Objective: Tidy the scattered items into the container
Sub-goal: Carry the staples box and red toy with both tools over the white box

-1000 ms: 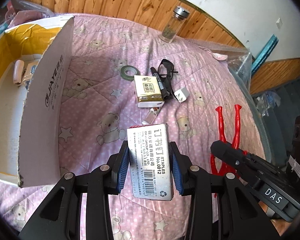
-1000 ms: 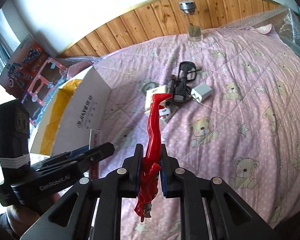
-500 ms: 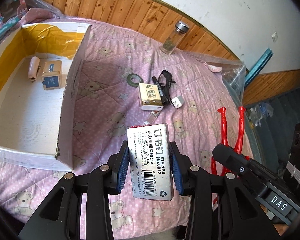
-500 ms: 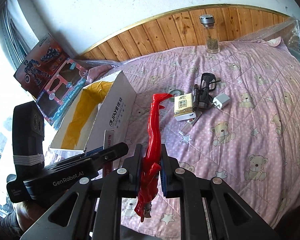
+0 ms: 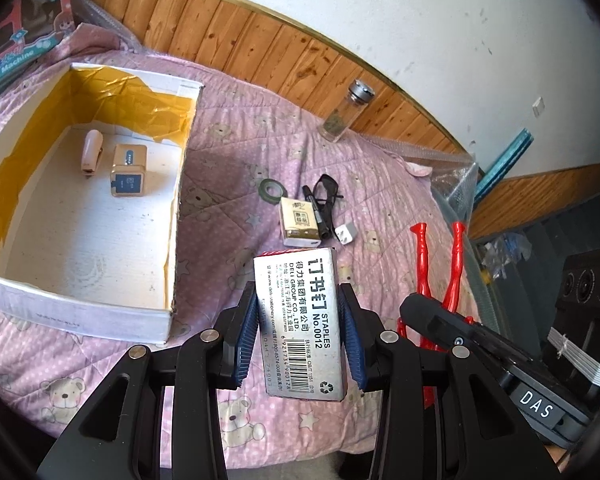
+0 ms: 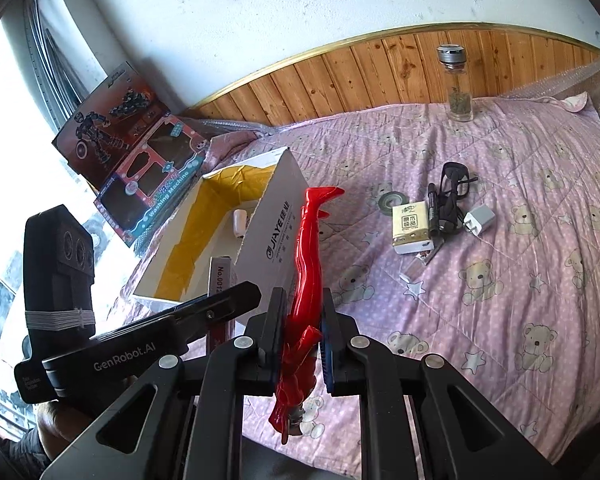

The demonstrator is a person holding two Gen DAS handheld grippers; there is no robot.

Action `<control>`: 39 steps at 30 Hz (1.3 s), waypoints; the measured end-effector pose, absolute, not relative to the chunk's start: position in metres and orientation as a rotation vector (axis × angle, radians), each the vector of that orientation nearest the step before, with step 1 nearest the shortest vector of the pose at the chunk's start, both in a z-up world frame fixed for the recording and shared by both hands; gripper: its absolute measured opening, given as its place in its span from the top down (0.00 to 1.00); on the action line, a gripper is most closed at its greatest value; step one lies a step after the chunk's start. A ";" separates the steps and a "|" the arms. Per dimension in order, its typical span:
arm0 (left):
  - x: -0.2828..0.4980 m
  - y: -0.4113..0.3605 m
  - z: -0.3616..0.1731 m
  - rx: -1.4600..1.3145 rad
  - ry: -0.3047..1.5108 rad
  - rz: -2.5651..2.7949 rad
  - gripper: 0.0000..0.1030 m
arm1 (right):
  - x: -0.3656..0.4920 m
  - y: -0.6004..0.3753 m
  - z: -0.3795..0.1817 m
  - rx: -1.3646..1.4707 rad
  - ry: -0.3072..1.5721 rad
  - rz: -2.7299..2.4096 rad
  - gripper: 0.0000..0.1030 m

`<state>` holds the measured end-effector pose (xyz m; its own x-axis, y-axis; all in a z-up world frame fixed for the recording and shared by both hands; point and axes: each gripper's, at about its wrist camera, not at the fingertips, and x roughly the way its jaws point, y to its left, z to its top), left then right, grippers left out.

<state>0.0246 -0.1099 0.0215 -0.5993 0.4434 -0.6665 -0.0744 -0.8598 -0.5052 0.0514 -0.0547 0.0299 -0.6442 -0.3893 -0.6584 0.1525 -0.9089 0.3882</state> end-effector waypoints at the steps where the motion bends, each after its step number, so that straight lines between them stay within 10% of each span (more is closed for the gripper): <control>1: 0.025 -0.113 0.024 -1.203 -0.637 2.495 0.61 | 0.051 -0.058 0.032 1.126 -0.426 -2.564 0.84; 39: 0.016 -0.245 0.053 -1.062 -0.881 2.673 0.61 | 0.002 -0.175 0.074 1.039 -0.221 -2.389 0.84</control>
<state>0.0162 -0.2450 0.0528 -0.7428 0.3241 -0.5859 0.0878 -0.8203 -0.5651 0.0022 -0.1751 0.0737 -0.5701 -0.5222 -0.6343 0.3969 -0.8510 0.3439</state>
